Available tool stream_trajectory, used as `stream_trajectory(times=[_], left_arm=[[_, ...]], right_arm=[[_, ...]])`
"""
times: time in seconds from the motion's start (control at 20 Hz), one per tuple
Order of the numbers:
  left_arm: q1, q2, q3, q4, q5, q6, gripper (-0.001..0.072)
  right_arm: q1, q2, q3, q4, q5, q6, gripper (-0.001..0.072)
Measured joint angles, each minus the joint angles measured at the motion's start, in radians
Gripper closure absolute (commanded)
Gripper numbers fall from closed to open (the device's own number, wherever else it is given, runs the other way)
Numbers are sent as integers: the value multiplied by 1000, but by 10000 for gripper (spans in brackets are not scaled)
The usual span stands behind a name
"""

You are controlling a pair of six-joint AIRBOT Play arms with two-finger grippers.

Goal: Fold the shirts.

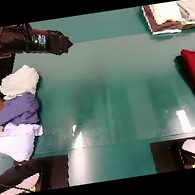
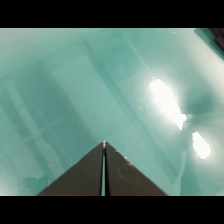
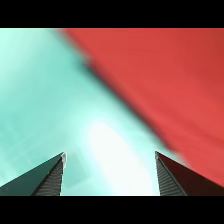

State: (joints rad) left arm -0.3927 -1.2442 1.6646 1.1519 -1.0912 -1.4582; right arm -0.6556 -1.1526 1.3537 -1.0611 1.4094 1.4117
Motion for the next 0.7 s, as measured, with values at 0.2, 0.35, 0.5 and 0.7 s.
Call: stream_trajectory(times=[0.2,0.35,0.5,0.7], left_arm=[[0,0,0,-2,6,0,680],[0,0,0,-4,7,0,680],[0,0,0,-5,8,0,681],[0,0,0,-5,9,0,680]], right_arm=[[319,51,23,46,-39,0,505],[548,78,29,29,-74,0,695],[720,101,31,-23,-103,0,695],[849,118,31,-81,-121,0,695]])
